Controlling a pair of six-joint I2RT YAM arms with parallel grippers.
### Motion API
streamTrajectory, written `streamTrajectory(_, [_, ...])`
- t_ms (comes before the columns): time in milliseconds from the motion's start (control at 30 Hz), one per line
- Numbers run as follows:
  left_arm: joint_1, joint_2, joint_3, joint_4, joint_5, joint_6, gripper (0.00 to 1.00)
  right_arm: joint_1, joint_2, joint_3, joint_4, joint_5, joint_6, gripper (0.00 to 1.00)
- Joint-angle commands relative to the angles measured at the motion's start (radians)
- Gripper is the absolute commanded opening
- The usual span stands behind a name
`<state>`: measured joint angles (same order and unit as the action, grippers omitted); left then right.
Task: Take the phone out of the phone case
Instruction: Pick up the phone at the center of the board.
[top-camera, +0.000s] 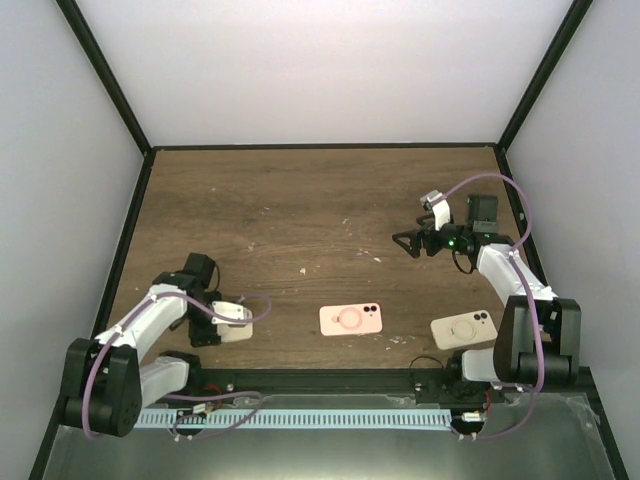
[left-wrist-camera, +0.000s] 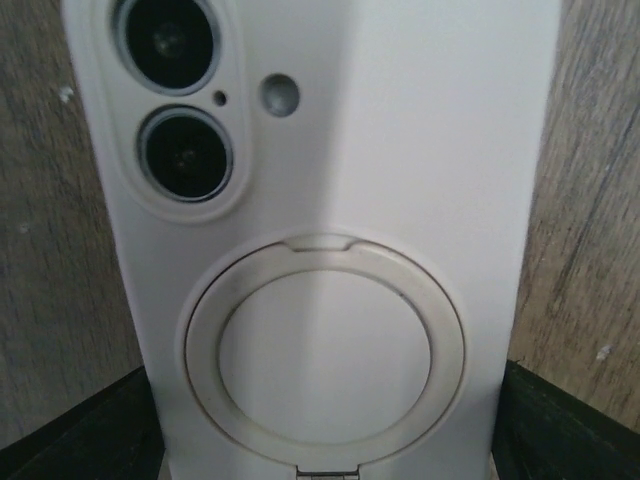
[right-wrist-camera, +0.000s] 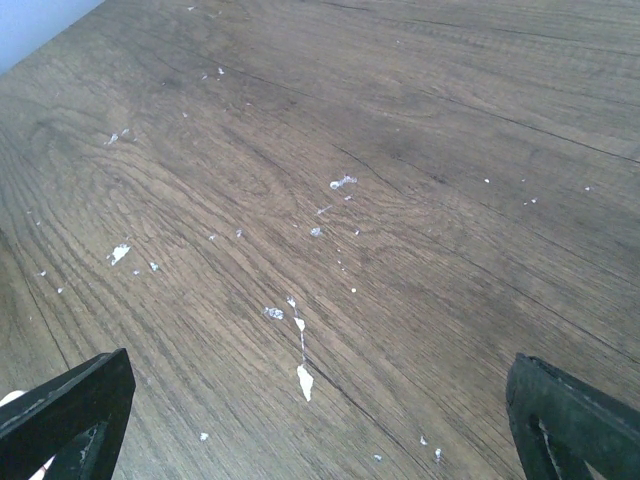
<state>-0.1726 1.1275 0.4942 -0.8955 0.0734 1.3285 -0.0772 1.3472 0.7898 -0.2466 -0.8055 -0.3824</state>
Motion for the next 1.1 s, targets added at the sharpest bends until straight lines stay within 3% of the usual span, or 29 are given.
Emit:
streamTrajectory(0, [-0.026, 0.039, -0.015, 0.044, 0.03, -0.053, 0.79, -0.006, 0.001, 0.029, 0.009, -0.005, 0.01, 1.0])
streamTrajectory(100, [-0.027, 0.05, 0.042, 0.015, 0.082, -0.084, 0.68, -0.006, 0.003, 0.039, -0.003, -0.018, -0.002, 1.0])
streamTrajectory(300, [-0.029, 0.06, 0.157, -0.016, 0.192, -0.131, 0.59, -0.005, -0.008, 0.096, -0.045, -0.035, -0.069, 1.0])
streamTrajectory(533, [-0.046, 0.096, 0.285, -0.019, 0.295, -0.25, 0.57, 0.005, -0.01, 0.216, -0.15, -0.081, -0.181, 1.0])
streamTrajectory(700, [-0.06, 0.118, 0.434, -0.083, 0.495, -0.35, 0.56, 0.062, -0.011, 0.318, -0.18, -0.118, -0.247, 1.0])
streamTrajectory(900, [-0.175, 0.135, 0.557, -0.128, 0.537, -0.436, 0.56, 0.251, -0.02, 0.462, -0.311, -0.054, -0.564, 1.0])
streamTrajectory(1067, [-0.211, 0.144, 0.621, -0.133, 0.668, -0.49, 0.56, 0.304, -0.04, 0.564, -0.378, -0.101, -0.724, 1.0])
